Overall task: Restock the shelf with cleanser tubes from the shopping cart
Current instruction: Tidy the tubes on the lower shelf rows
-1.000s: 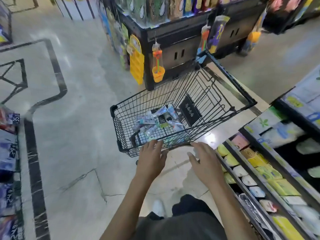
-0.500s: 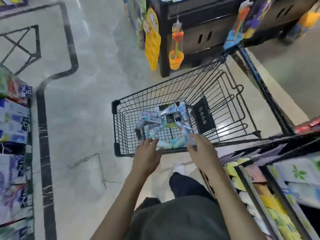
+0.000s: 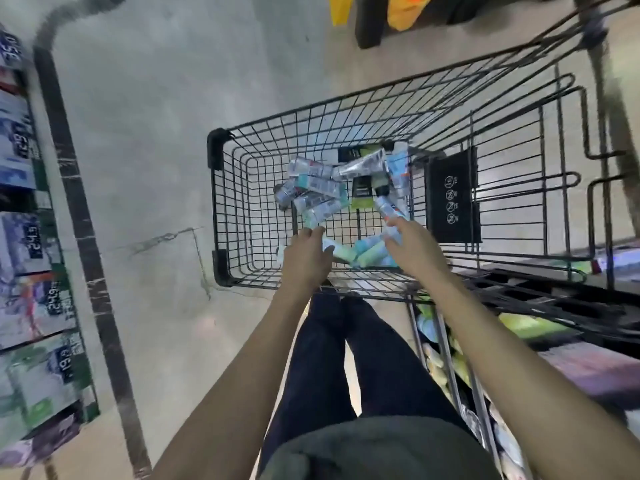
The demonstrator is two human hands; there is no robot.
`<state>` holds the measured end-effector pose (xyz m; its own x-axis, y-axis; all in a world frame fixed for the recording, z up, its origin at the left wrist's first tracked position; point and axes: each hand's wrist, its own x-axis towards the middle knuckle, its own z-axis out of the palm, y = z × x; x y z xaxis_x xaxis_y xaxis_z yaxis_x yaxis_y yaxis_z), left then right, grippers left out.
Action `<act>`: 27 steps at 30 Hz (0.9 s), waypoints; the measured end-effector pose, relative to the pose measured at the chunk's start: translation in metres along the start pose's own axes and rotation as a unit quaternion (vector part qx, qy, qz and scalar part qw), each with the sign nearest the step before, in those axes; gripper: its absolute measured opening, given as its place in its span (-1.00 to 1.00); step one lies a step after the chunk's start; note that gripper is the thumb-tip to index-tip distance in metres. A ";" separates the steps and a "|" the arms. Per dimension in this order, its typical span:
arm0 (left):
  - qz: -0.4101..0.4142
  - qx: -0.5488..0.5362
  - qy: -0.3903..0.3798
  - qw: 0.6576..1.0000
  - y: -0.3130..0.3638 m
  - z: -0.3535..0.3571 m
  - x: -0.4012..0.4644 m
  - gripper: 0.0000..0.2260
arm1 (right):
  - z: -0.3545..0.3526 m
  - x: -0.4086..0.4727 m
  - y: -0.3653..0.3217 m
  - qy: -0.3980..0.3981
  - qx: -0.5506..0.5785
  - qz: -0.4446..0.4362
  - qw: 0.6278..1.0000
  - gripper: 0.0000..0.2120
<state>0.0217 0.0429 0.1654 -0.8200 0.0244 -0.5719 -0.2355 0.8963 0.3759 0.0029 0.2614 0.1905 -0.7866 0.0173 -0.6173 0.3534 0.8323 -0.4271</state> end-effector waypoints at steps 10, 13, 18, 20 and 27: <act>-0.002 0.076 -0.030 0.997 -0.056 0.105 0.166 -0.49 | 0.077 0.166 0.061 0.016 -0.082 0.046 0.995 -0.74; 0.021 0.107 -0.013 0.994 -0.068 0.133 0.198 -0.39 | 0.090 0.203 0.079 0.012 -0.120 0.054 0.991 -0.70; 0.039 0.152 0.032 0.987 -0.080 0.160 0.218 -0.37 | 0.111 0.238 0.116 0.001 -0.132 0.080 0.988 -0.60; 0.050 0.163 0.053 0.984 -0.086 0.166 0.217 -0.33 | 0.114 0.243 0.120 -0.002 -0.129 0.099 0.987 -0.57; 0.108 0.160 0.095 0.977 -0.100 0.163 0.220 -0.36 | 0.122 0.245 0.119 0.020 -0.036 0.122 0.992 -0.55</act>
<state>-0.0503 0.0304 -0.1170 -0.9213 0.1725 -0.3484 0.1031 0.9725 0.2088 -0.0856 0.2972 -0.0923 -0.7025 0.2432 -0.6688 0.4991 0.8383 -0.2194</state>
